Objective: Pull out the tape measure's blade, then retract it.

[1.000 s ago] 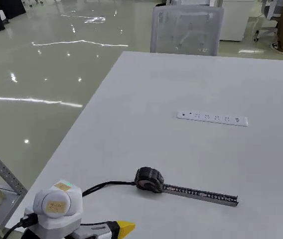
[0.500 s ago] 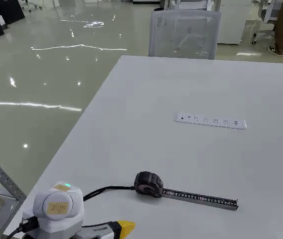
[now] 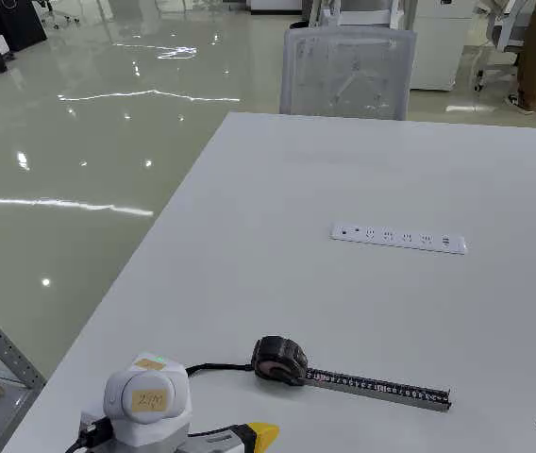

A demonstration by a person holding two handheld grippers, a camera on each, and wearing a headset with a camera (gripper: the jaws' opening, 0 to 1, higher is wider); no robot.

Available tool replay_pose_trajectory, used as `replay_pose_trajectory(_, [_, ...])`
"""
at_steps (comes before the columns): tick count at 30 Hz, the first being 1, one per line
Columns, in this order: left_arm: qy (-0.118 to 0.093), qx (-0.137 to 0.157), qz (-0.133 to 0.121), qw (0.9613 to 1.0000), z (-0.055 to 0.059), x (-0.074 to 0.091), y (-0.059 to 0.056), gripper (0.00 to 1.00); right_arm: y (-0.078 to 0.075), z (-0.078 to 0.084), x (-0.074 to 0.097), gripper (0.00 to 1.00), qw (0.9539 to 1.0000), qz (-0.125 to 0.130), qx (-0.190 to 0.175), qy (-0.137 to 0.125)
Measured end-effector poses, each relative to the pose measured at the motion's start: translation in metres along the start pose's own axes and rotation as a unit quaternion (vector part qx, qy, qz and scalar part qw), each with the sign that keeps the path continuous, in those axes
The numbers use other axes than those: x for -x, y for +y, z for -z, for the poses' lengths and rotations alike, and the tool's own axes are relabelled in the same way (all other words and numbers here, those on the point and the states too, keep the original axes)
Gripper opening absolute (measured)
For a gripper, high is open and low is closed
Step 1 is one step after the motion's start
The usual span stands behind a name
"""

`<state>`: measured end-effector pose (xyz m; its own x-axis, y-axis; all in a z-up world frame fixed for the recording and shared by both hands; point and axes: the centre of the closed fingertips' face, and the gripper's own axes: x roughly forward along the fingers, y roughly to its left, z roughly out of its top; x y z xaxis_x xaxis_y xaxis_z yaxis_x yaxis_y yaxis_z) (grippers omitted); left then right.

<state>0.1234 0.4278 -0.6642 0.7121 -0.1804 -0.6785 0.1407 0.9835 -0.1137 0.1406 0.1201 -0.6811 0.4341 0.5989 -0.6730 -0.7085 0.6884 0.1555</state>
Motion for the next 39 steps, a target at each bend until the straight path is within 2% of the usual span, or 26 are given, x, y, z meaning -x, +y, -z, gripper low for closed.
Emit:
replay_pose_trajectory(4, [0.007, 0.001, 0.006, 1.0, 0.001, -0.011, -0.003, 1.0, -0.004, -0.001, -0.011, 0.93, 0.9997, -0.014, 0.014, 0.013])
replay_pose_trajectory(11, [0.023, -0.002, 0.019, 0.9996, 0.001, -0.032, -0.014, 1.0, -0.021, -0.001, -0.029, 0.92, 0.9991, -0.018, 0.026, 0.027])
replay_pose_trajectory(17, [0.031, -0.011, 0.019, 0.9993, -0.001, -0.049, -0.017, 1.0, -0.028, 0.002, -0.041, 0.92, 0.9984, -0.026, 0.031, 0.04])
replay_pose_trajectory(29, [0.027, -0.014, -0.005, 0.9995, -0.011, -0.08, -0.017, 1.0, -0.04, -0.001, -0.05, 0.92, 0.9963, -0.034, 0.054, 0.058])
replay_pose_trajectory(36, [0.025, -0.012, -0.016, 0.9995, -0.012, -0.097, -0.019, 0.98, -0.049, 0.009, -0.059, 0.92, 0.9934, -0.04, 0.071, 0.081])
replay_pose_trajectory(39, [0.019, 0.002, -0.026, 0.9995, -0.014, -0.103, -0.017, 0.98, -0.051, 0.011, -0.062, 0.91, 0.9919, -0.044, 0.08, 0.088])
